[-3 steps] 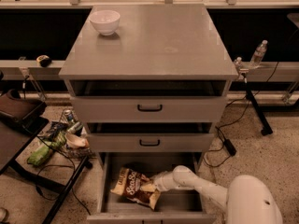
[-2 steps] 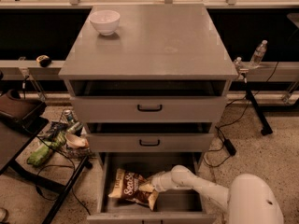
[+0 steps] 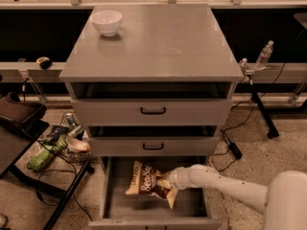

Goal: Pick brown chip bag from bottom drawer and place on counter

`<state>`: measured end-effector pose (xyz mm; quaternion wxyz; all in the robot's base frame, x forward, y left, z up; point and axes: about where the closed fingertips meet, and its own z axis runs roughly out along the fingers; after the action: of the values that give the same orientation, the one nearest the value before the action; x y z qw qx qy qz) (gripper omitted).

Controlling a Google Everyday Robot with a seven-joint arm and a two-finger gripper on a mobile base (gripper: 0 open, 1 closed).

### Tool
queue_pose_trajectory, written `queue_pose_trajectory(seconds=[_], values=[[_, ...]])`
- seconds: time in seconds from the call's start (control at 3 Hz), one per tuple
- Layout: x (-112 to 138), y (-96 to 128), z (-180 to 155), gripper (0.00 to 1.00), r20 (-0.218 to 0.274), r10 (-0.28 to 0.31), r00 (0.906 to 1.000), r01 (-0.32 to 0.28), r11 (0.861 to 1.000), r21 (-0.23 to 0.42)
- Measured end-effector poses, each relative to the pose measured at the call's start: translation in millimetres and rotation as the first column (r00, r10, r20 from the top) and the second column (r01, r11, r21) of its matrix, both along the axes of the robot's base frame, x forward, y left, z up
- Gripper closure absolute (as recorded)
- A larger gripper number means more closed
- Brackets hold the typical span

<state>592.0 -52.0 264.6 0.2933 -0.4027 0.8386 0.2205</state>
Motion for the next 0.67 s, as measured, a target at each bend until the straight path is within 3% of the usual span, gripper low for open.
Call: queue_pose_trajectory(seconds=[0.33,0.67], values=[[-37,1,68,1.0,-0.025,0.066,0.9975,-0.067,0.997,-0.041],[-136,18,163,1.0,-0.134,0.278,0.9514,-0.289,0.954,-0.079]])
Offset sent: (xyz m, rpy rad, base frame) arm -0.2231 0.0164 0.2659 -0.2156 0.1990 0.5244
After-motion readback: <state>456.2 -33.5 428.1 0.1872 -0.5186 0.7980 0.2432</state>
